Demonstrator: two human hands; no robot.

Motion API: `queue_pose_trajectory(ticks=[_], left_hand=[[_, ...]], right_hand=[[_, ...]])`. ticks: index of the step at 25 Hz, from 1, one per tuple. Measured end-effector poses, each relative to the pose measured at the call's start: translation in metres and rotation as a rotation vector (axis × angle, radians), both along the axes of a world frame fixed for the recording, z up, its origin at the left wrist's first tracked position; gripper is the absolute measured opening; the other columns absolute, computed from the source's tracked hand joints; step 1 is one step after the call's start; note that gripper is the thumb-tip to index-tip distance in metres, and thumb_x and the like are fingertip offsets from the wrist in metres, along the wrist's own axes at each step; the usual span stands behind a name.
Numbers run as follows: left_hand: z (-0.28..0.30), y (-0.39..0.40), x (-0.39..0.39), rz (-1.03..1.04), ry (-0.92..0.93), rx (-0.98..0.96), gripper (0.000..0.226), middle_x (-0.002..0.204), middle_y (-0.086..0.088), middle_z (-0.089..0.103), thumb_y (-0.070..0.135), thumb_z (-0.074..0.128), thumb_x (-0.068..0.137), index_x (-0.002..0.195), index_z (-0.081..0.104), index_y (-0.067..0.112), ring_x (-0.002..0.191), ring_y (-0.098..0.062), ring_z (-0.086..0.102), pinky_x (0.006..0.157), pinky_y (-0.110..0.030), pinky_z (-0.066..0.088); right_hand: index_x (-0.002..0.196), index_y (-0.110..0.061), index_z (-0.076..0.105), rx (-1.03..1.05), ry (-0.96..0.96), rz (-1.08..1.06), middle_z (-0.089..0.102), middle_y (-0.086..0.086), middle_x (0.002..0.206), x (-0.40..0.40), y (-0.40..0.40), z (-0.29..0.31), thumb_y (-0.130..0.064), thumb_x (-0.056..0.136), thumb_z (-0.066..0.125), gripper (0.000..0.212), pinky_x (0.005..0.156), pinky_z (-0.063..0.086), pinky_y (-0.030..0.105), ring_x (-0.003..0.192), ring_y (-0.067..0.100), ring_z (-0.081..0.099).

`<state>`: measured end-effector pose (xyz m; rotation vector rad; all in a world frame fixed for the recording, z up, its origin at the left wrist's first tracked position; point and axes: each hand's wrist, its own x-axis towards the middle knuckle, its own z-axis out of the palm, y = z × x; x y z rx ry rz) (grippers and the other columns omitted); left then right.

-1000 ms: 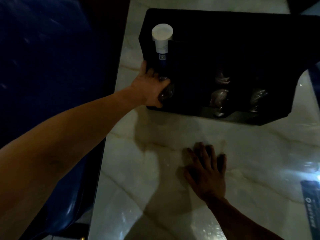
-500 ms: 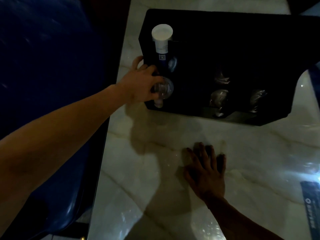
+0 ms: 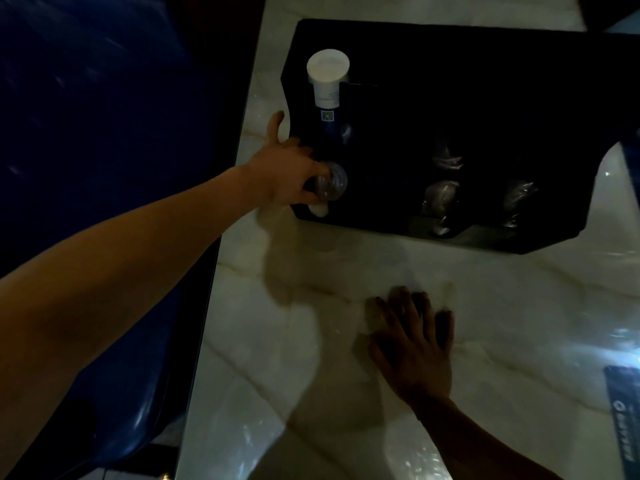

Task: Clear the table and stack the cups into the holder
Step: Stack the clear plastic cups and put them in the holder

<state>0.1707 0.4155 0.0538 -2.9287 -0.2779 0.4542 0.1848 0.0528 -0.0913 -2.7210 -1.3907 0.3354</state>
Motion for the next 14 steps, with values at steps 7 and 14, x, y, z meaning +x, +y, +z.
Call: queue_pose_trajectory(ticks=[7,14], left_hand=[[-0.01,-0.013,-0.005,-0.008,-0.067,0.012,0.041,0.126,-0.013,0.062,0.047,0.061,0.083,0.118,0.062,0.026,0.128,-0.037,0.046,0.112,-0.07,-0.001],[-0.001,-0.018,0.003,-0.079,0.035,0.085,0.044,0.132,-0.015,0.055,0.045,0.053,0.091,0.126,0.059,0.02,0.122,-0.034,0.049,0.114,-0.047,0.025]], right_hand=[[0.15,-0.044,0.013,-0.006,-0.014,0.001,0.004,-0.006,0.163,0.0,-0.001,-0.003,-0.071,0.085,0.032,0.073,0.117,0.004,0.061,0.15,0.027,0.0],[0.15,-0.045,0.013,0.005,0.001,-0.006,0.001,-0.007,0.162,-0.001,0.0,0.001,-0.072,0.086,0.028,0.071,0.117,0.0,0.06,0.15,0.026,-0.002]])
